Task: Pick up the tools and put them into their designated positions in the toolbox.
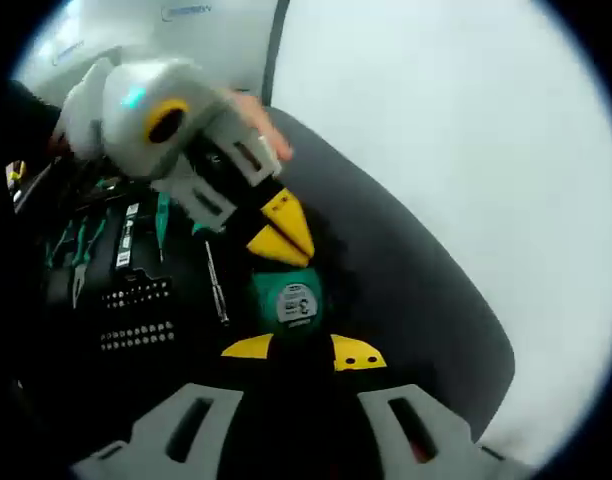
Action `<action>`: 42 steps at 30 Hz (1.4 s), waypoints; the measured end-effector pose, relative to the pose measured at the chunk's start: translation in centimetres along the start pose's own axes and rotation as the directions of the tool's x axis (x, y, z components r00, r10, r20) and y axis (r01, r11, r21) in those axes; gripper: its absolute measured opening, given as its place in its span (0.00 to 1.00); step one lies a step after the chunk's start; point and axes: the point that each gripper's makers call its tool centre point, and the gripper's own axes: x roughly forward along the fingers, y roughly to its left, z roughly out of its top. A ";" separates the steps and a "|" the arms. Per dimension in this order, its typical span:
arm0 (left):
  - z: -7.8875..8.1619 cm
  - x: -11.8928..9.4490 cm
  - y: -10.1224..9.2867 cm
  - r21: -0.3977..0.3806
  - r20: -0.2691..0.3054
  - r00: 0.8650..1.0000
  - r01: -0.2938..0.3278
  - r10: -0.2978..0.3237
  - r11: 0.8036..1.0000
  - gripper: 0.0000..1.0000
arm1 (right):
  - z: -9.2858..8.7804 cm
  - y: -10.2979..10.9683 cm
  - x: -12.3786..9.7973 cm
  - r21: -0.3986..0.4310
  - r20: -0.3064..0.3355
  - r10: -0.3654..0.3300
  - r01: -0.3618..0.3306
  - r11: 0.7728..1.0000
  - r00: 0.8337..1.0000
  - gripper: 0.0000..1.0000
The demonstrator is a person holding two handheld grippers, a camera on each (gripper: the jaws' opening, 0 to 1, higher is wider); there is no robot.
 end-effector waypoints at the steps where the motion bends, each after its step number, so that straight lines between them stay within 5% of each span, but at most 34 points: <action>1: -1.1 -0.3 0.0 -0.073 -0.040 0.999 0.015 -0.018 0.997 0.00 | -0.2 0.2 0.6 0.005 -0.018 0.011 -0.011 1.000 1.000 0.18; 3: -1.9 -0.8 -0.5 -0.270 -0.089 0.995 0.016 -0.041 0.963 0.00 | -0.5 0.8 1.3 0.007 -0.039 0.027 -0.026 1.000 0.999 0.18; 5: -1.9 -1.2 0.5 -0.239 -0.088 0.996 -0.036 0.015 0.970 0.00 | -0.3 0.8 1.3 0.022 -0.031 0.026 -0.025 0.999 0.999 0.18; 10: 0.5 -1.6 -0.2 -0.355 0.039 0.997 0.082 -0.073 0.931 0.00 | -0.7 0.8 1.1 0.074 -0.001 0.036 -0.036 0.997 0.999 0.18; 12: 1.8 -2.0 -0.3 -0.339 0.070 0.994 0.104 -0.085 0.935 0.00 | -1.1 0.7 1.2 0.148 -0.012 0.028 -0.025 0.989 1.000 0.18; 15: 5.7 -2.9 -0.9 -0.301 0.219 0.972 0.146 -0.080 0.942 0.00 | -0.7 0.8 1.8 0.211 0.020 0.048 -0.051 0.976 0.999 0.19; 19: 4.0 -0.2 -0.7 -0.174 0.096 0.992 0.100 -0.085 0.980 0.00 | -0.6 0.9 1.9 0.214 0.093 0.089 -0.108 0.971 0.992 0.19; 22: 4.4 -0.1 -0.8 -0.149 0.118 0.989 0.104 -0.087 0.983 0.00 | -0.5 1.1 1.9 0.194 0.105 0.104 -0.123 0.973 0.989 0.18; 24: 4.1 -0.3 -1.2 -0.140 0.103 0.988 0.132 -0.118 0.981 0.00 | -0.1 1.8 1.8 0.090 0.108 0.140 -0.150 0.985 0.984 0.14; 26: 4.3 -0.9 -1.9 -0.056 0.097 0.985 0.146 -0.140 0.988 0.00 | 0.5 2.0 1.5 0.061 0.139 0.133 -0.143 0.988 0.981 0.18; 28: 3.7 -1.0 -2.6 0.005 0.054 0.985 0.164 -0.164 0.986 0.00 | 1.0 1.7 1.2 0.218 0.188 0.118 -0.159 0.963 0.975 0.22; 30: 3.8 -1.0 -2.4 0.034 0.059 0.988 0.143 -0.145 0.989 0.00 | -0.1 1.6 0.8 0.438 0.163 0.133 -0.193 0.878 0.978 0.26; 31: 3.8 -0.9 -2.3 0.038 0.056 0.988 0.142 -0.144 0.989 0.00 | 0.0 1.4 0.8 0.417 0.197 0.145 -0.217 0.883 0.970 0.26; 32: 3.6 -1.0 -2.1 0.043 0.051 0.989 0.133 -0.135 0.990 0.00 | -0.8 1.6 0.8 0.468 0.144 0.126 -0.180 0.865 0.982 0.29; 34: 3.5 -1.1 -1.7 0.031 0.051 0.990 0.130 -0.132 0.991 0.00 | 0.4 1.5 1.6 0.359 0.176 0.171 -0.225 0.906 0.969 0.36; 36: 3.5 -1.3 -1.7 -0.004 0.065 0.989 0.133 -0.132 0.991 0.00 | 0.5 2.7 2.3 0.308 0.126 0.169 -0.201 0.930 0.977 0.44; 37: 3.5 -1.4 -1.6 -0.032 0.078 0.989 0.124 -0.121 0.992 0.00 | 0.7 2.6 3.0 0.320 0.118 0.152 -0.182 0.930 0.981 0.47; 39: 1.9 -1.7 -1.3 -0.072 0.006 0.993 0.122 -0.122 0.990 0.00 | 0.9 2.7 3.6 0.324 0.136 0.171 -0.207 0.923 0.976 0.49; 42: -0.2 -2.2 -0.2 -0.231 -0.019 0.998 0.059 -0.065 0.971 0.00 | 0.4 2.7 3.2 0.341 0.129 0.183 -0.217 0.915 0.975 0.36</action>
